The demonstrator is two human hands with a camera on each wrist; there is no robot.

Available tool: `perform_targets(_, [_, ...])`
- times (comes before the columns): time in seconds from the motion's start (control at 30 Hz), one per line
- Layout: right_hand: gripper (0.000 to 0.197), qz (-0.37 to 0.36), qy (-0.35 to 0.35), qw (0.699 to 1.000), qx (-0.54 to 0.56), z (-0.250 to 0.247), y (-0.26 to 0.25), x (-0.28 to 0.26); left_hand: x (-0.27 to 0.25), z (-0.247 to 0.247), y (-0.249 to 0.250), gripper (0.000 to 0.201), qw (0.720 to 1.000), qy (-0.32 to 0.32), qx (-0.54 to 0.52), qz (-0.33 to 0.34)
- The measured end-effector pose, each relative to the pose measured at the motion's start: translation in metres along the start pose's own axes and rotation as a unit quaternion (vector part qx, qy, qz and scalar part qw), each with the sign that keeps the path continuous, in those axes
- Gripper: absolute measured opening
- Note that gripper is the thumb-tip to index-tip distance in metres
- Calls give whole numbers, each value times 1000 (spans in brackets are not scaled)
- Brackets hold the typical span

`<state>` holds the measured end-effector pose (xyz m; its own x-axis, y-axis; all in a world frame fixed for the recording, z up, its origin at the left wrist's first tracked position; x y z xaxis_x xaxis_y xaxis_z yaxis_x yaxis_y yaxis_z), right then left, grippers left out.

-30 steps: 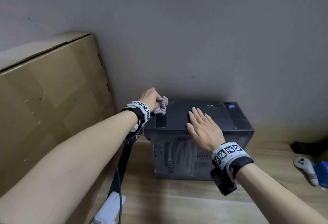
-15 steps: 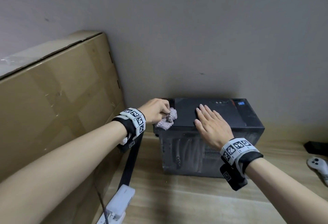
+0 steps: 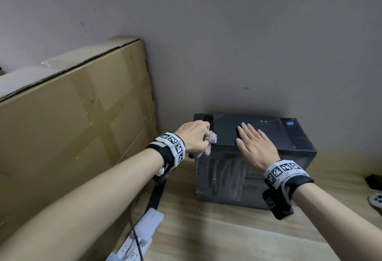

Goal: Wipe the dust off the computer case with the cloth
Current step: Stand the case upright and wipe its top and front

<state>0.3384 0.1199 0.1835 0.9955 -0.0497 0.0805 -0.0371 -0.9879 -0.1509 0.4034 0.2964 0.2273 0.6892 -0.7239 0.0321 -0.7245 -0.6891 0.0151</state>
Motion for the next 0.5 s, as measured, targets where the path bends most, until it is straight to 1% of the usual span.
perform_targets(0.1, [63,-7,1,1000,-8,2,-1,-4,-6,-4,1,19,999,-15,9,44])
perform_targets(0.17, [71,-16,3,1000,-15,3,-3,-5,-9,-9,3,16,993,-35,75,81])
perform_targets(0.2, [71,-19,2,1000,-18,3,-3,-5,-9,-12,5,20,986,-49,120,106])
perform_targets(0.27, [63,-19,0,1000,-15,2,-1,-3,-8,-18,10,33,964,-82,205,150])
perform_targets(0.3, [60,-17,-1,1000,-10,1,-1,-1,-6,-22,10,35,956,-88,232,156])
perform_targets(0.33, [59,-15,-4,1000,-4,0,0,0,-3,-28,8,33,955,-83,241,150])
perform_targets(0.43, [58,-14,-12,1000,-1,-2,3,3,8,-49,-1,12,977,-41,183,102])
perform_targets(0.5, [58,-16,-13,1000,0,-2,4,5,11,-50,4,2,984,-37,144,94])
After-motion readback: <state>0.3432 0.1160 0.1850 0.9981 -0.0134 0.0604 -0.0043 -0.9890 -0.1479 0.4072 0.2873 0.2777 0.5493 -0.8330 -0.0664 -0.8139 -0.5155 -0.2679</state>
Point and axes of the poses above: each hand's wrist, its own x-axis towards the middle knuckle, its own z-axis out of the palm, y = z × x, the point moved 7 cm from there along x, towards the middle knuckle, and after that the axes turned 5 degrees about x, right-handed, at the moved point
